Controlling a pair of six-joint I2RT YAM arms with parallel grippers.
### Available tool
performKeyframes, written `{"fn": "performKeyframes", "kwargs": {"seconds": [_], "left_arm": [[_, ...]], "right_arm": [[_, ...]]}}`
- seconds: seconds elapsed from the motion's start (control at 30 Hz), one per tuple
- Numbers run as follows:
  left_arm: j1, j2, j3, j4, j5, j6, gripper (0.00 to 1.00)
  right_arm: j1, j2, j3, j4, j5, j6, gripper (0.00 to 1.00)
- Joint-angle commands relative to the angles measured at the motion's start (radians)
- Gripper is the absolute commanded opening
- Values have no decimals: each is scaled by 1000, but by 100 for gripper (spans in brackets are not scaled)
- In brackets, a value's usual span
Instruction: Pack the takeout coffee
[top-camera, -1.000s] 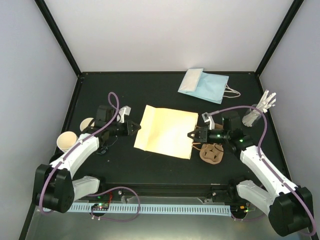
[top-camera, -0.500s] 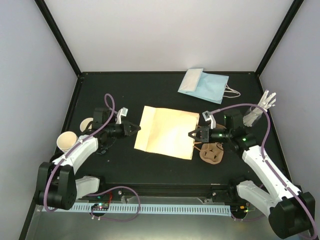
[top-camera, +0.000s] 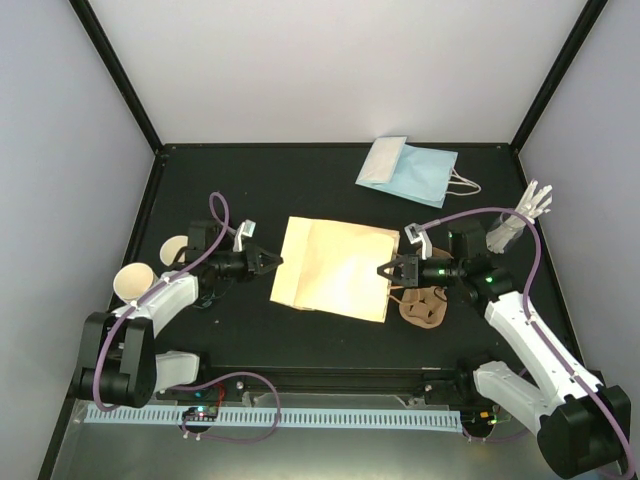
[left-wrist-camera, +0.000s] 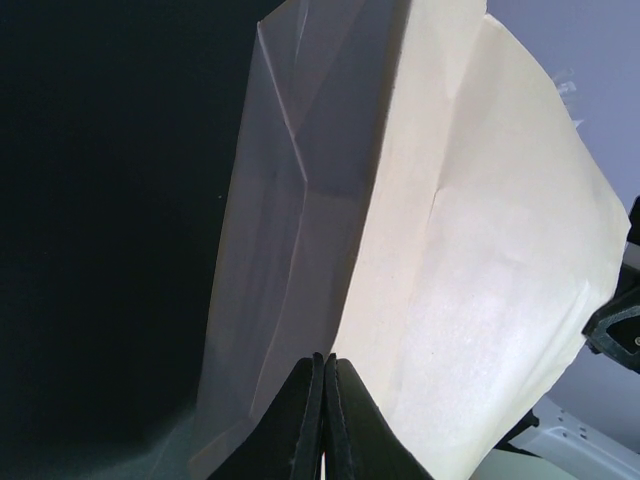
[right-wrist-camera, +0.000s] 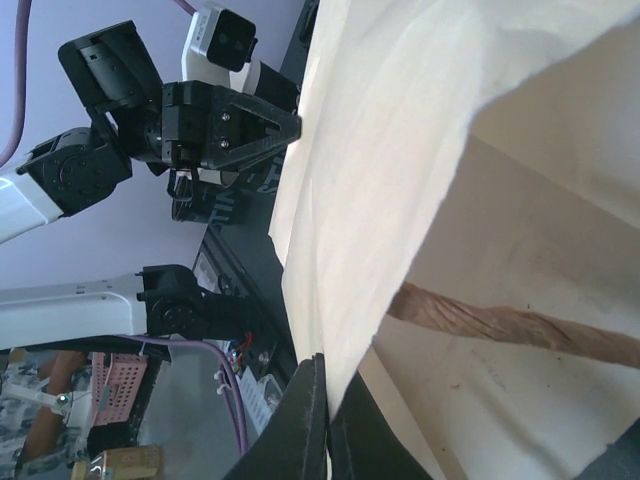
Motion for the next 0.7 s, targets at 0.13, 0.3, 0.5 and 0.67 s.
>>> {"fn": "performKeyframes", "kwargs": {"seconds": [0.13,0.3,0.5,0.67], "left_arm": [[15,-5,-9,30,-3,0,10],[4,-71,14,-5,-35,35,44],[-28,-139,46,-37,-103,80,59],[-158,-127,130,-105,-171,158,65]], "right_arm": [[-8,7,66,-15,-1,-28,1],[-6,54,140,-90,21,-69,1],[-4,74,204,-141,17,-95,1],[-2,88,243,-180,33,-104,1]]}}
